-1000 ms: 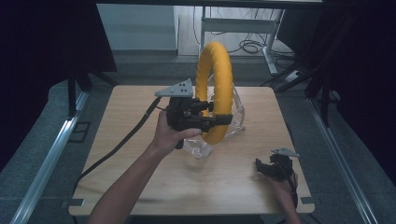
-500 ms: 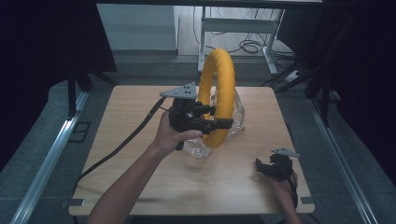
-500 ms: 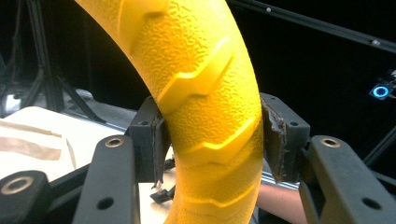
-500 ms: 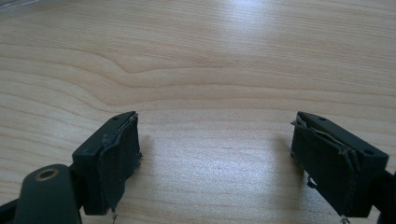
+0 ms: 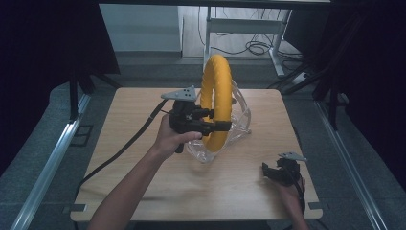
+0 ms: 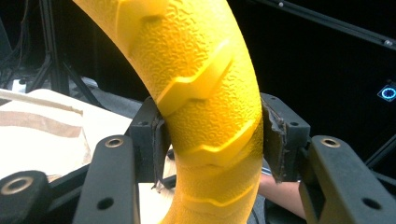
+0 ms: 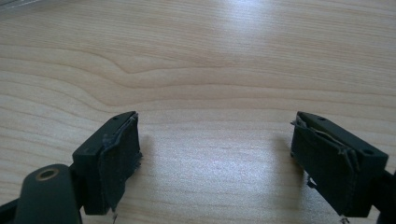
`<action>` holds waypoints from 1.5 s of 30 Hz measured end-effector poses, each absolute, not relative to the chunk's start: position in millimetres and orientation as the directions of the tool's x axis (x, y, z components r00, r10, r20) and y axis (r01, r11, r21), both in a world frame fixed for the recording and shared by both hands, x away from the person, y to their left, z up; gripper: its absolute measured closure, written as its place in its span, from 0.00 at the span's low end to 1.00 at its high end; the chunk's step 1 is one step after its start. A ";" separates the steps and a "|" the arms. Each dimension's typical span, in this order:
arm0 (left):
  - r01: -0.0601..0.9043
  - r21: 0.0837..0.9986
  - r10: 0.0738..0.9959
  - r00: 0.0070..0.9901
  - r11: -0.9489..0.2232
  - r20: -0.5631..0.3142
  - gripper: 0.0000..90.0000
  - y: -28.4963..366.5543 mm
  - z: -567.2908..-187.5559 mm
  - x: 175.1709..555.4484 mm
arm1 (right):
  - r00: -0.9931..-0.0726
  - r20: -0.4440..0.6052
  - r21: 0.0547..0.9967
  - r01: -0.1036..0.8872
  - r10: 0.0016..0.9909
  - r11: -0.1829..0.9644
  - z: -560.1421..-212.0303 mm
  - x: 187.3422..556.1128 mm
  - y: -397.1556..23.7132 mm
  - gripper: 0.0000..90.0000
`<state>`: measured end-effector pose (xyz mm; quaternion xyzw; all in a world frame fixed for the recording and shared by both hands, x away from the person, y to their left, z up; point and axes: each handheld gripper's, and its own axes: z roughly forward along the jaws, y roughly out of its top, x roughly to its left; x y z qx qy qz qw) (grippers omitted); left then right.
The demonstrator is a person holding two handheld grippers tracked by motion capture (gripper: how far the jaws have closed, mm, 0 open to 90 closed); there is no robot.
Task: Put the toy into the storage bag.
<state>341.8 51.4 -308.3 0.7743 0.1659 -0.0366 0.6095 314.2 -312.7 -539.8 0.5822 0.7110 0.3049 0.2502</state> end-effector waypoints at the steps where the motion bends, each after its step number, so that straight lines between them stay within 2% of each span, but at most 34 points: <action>1: 0.302 0.932 0.212 0.942 -0.202 -0.259 0.53 51.4 -308.3 341.8 | -0.197 -0.001 0.725 0.675 0.980 0.136 -539.8 314.2 -312.7 0.17; 7: 0.301 0.926 0.208 0.944 -0.230 -0.255 0.53 47.8 -313.4 341.7 | -0.198 -0.001 0.724 0.675 0.980 0.138 -539.7 314.1 -312.8 0.17; 12: 0.350 0.913 0.206 0.929 -0.208 -0.309 0.53 50.7 -320.6 347.8 | -0.200 -0.002 0.724 0.676 0.980 0.139 -539.7 314.1 -312.9 0.17; 25: 0.342 0.905 0.253 0.926 -0.253 -0.279 0.53 47.6 -330.8 349.4 | -0.199 -0.002 0.724 0.676 0.980 0.139 -539.7 314.1 -312.9 0.17; 31: 0.374 0.896 0.248 0.916 -0.239 -0.316 0.53 53.5 -337.5 353.1 | -0.200 -0.003 0.724 0.675 0.980 0.140 -539.7 314.1 -313.0 0.17; 39: 0.388 0.880 0.260 0.911 -0.274 -0.321 0.53 53.1 -343.8 354.2 | -0.202 -0.004 0.724 0.675 0.979 0.142 -539.7 314.1 -313.1 0.17; 45: 0.444 0.858 0.319 0.877 -0.257 -0.359 0.52 60.1 -351.5 362.8 | -0.202 -0.004 0.724 0.675 0.979 0.142 -539.7 314.1 -313.1 0.17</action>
